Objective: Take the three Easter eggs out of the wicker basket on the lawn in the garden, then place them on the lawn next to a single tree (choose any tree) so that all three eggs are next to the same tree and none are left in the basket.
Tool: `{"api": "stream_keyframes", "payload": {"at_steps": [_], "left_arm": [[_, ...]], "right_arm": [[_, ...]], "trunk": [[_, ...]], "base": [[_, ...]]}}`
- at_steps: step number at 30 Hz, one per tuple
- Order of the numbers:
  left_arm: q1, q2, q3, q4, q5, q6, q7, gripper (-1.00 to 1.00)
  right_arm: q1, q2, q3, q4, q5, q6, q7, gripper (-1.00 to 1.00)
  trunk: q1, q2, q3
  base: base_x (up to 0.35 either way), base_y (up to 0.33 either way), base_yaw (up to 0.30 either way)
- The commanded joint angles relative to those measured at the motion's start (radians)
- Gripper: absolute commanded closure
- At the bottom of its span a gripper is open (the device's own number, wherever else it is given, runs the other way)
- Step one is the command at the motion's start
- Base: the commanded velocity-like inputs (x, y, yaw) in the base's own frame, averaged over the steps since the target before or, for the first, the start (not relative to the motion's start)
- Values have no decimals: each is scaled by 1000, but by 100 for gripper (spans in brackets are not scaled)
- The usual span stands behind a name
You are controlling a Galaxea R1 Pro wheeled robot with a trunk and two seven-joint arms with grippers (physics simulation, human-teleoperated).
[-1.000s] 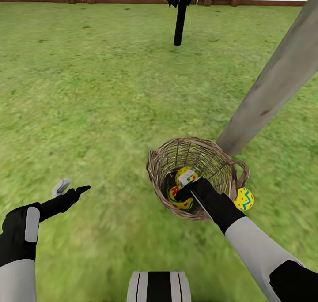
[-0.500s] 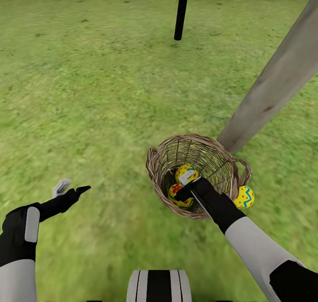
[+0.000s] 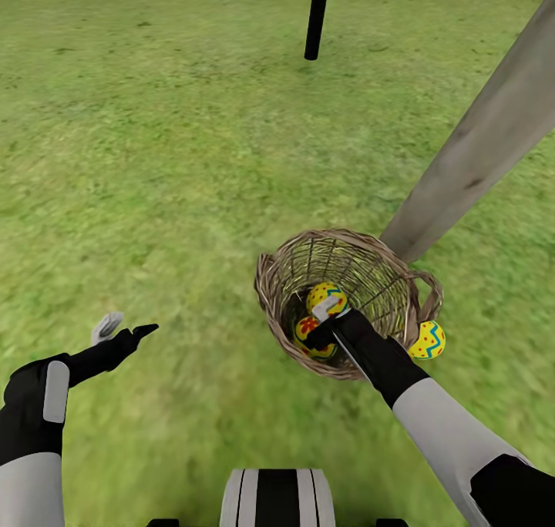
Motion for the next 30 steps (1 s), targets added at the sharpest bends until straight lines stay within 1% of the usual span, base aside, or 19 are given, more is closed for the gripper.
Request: {"api": "stream_keyframes", "payload": {"at_steps": [1,2,5,8,10,13,23,27,28,30], "left_arm": [[-1,0,2,0,-3,6,-6,-100],[-1,0,2,0,-3,6,-6,-100],[-1,0,2,0,-3,6,-6,-100],[-1,0,2,0,-3,6,-6,-100],[-1,0,2,0,-3,6,-6,-100],[-1,0,2,0,-3,6,-6,-100],[-1,0,2,-1,-3,6,-7,-100],[-1,0,2,-2,-3,6,-6,-100],[-1,0,2,-2,-3,6,-7,-100],[-1,0,2,-3,-3,6,-7,-100]], "right_arm": [[-1,-1,3,-2,11,1,8,-100],[-1,-1,3,-2,11,0,8,-100],[-1,2,3,-4,11,-5,8,-100],[-1,3,3,-14,10,-10,7,-100],[-1,4,3,-16,9,-11,7,-100],[-1,4,2,-13,7,-11,6,-100],[-1,5,1,1,0,-2,6,-100],[-1,5,2,0,0,-2,9,-100],[-1,5,2,-1,1,-2,9,100],[-1,5,3,-2,2,-2,10,100]], "trunk": [[0,0,-4],[1,-1,-8],[1,-1,-8],[2,-1,-20],[2,-1,-20],[3,-2,-32],[5,-3,-43],[6,-4,-55],[6,-4,-55],[7,-4,-59]], "base": [[0,0,0],[0,0,0],[0,0,0],[0,0,0],[0,0,0],[0,0,0],[0,0,0],[0,0,0],[0,0,0],[0,0,0]]}}
